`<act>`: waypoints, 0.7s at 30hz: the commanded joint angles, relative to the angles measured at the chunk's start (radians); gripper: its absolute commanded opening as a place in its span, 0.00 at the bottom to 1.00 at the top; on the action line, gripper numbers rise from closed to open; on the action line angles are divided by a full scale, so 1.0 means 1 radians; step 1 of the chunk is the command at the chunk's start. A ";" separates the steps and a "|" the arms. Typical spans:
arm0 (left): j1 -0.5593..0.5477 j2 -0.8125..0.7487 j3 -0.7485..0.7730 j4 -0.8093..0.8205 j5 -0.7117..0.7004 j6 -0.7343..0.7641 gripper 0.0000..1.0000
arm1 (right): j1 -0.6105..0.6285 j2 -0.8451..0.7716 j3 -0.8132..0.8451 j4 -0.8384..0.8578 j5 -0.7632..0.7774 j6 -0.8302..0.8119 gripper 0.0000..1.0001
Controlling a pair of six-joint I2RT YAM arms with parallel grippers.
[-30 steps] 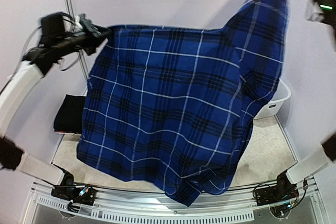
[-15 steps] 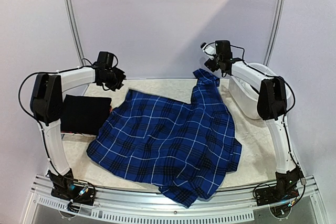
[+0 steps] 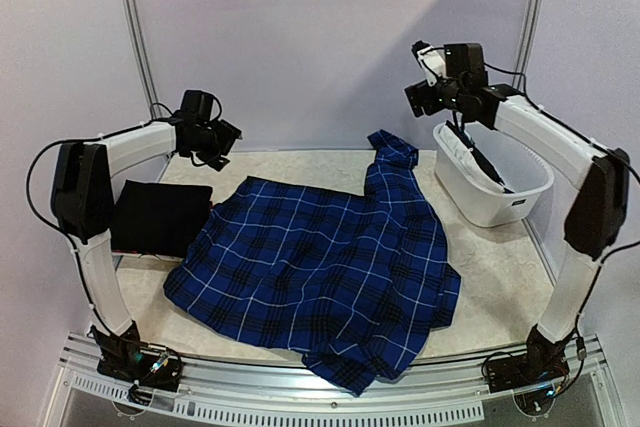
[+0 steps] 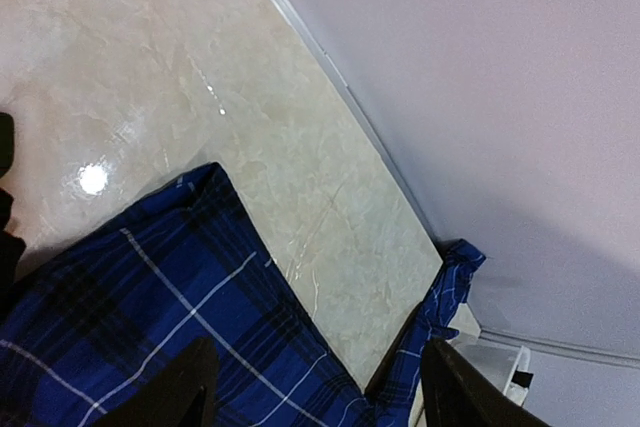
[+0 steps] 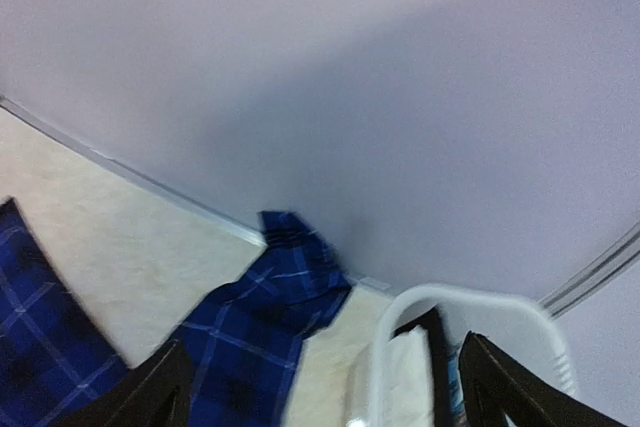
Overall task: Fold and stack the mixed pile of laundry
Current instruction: Flatten out the crumpled shirt at the center of the board.
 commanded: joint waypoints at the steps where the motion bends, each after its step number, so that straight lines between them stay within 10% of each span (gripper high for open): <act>1: -0.037 -0.094 0.002 -0.160 0.019 0.198 0.67 | 0.026 -0.184 -0.226 -0.270 -0.246 0.447 0.90; 9: -0.160 -0.144 -0.010 -0.394 -0.002 0.490 0.61 | 0.102 -0.402 -0.524 -0.556 -0.383 0.681 0.73; 21: -0.260 -0.085 -0.130 -0.449 0.034 0.609 0.58 | 0.148 -0.195 -0.548 -0.724 -0.300 0.745 0.62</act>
